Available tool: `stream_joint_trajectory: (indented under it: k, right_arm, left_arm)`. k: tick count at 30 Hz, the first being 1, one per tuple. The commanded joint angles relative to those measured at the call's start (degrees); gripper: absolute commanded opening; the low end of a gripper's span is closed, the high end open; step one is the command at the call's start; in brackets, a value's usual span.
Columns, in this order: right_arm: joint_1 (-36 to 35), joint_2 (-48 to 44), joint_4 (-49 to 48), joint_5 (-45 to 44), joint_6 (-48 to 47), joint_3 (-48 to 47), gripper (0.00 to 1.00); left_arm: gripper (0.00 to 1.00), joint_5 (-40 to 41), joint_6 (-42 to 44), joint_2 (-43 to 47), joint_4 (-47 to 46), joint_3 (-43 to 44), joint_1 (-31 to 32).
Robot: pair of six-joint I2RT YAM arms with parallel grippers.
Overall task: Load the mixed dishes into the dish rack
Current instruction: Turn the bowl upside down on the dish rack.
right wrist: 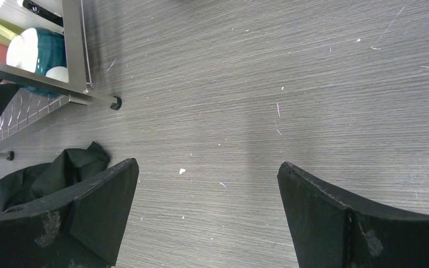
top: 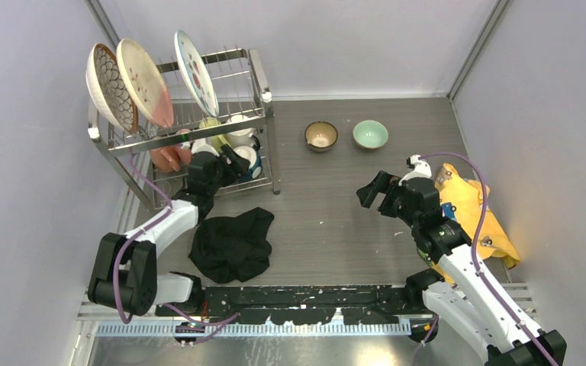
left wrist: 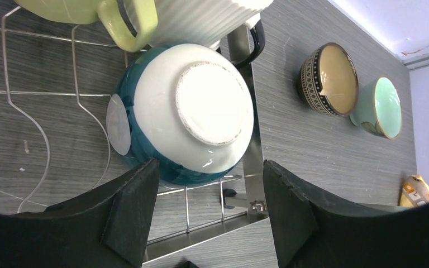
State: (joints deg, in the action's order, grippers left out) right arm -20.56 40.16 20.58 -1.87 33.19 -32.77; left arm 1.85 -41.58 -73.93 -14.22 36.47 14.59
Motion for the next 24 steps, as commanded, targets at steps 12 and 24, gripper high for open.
stream_joint_trajectory:
  k: [12, 24]
  right_arm:
    - [0.11, 2.34, -3.39, -0.24, 3.55, -1.16, 0.99]
    - [0.14, 16.16, -3.58, -8.41, -0.74, -10.89, 1.00]
  left_arm:
    - [0.68, -6.07, -3.15, 5.16, -1.64, -2.12, 0.68]
    - [0.70, -13.41, 0.87, 20.77, 19.83, 0.73, 0.70]
